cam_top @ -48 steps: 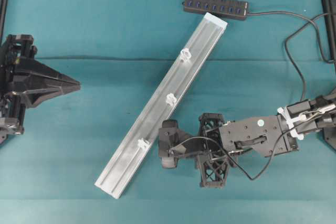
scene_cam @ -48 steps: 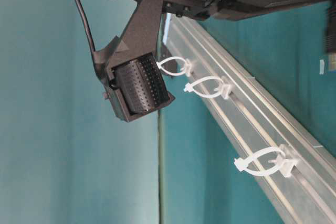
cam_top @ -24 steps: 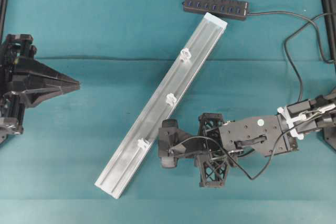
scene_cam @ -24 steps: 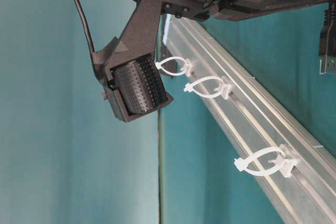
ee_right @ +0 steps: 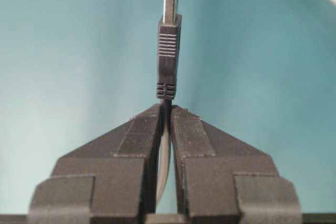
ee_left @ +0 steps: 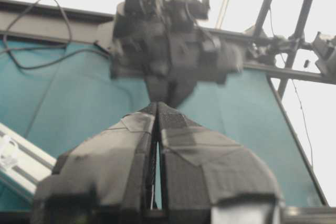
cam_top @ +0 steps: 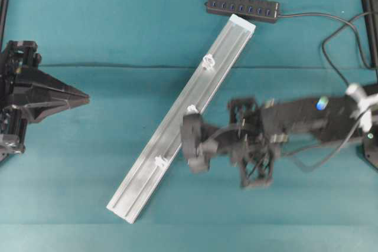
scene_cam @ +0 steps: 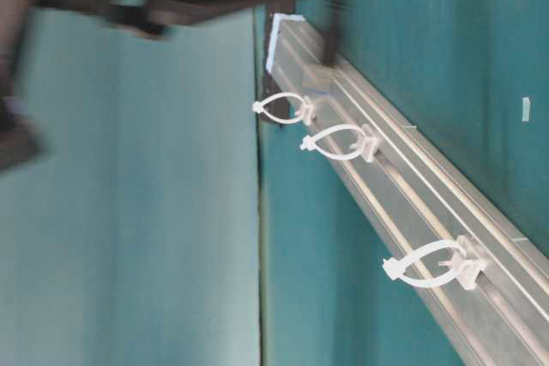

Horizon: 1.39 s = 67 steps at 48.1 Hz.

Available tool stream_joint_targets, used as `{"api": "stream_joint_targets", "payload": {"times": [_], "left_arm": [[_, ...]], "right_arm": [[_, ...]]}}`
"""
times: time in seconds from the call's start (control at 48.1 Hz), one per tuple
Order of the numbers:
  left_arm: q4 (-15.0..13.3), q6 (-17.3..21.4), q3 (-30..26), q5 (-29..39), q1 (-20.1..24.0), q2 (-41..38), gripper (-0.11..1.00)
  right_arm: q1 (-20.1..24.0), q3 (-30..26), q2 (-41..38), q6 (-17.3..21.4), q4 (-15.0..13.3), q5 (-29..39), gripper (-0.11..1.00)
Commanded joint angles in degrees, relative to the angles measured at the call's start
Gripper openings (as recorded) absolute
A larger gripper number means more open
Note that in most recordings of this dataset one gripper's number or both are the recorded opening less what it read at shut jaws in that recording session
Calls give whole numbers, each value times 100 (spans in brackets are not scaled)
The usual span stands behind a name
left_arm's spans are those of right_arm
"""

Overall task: Pass the USB cable through three rings with both arms.
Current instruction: 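Grasp the USB cable behind the plug with the right gripper and lift, then carry the plug with the right gripper to the rail's far end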

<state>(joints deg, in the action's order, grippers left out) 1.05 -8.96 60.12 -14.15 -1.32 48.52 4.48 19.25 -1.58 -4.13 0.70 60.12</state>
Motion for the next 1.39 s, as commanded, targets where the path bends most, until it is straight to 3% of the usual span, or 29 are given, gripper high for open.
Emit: {"api": "stream_joint_targets", "payload": {"times": [0.0, 0.083, 0.291, 0.603, 0.79, 1.061, 1.186, 1.373], "left_arm": [[9, -9, -97, -53, 0, 26, -1], [9, -9, -97, -53, 0, 44, -1], [18, -9, -114, -44, -9, 62, -1], [9, 79, -114, 26, -18, 97, -1], [9, 9, -88, 378, -18, 193, -1], [18, 79, -123, 747, -26, 580, -1], [18, 70, -167, 765, -35, 738, -1], [44, 264, -237, 624, -53, 853, -1]], "right_arm": [[-211, -290, 264, -237, -18, 422, 7], [-404, -422, 404, -527, -88, 624, 7], [-809, -598, 536, -1512, -624, 940, 7], [-1600, -1248, 466, -2092, -1661, 1257, 7], [-2048, -1222, 431, -2786, -2145, 1151, 7], [-2760, -905, 562, -3630, -2276, 334, 7], [-3155, -598, 642, -4236, -2268, -88, 7], [-3612, 0, 844, -4939, -1951, -1099, 7]]}}
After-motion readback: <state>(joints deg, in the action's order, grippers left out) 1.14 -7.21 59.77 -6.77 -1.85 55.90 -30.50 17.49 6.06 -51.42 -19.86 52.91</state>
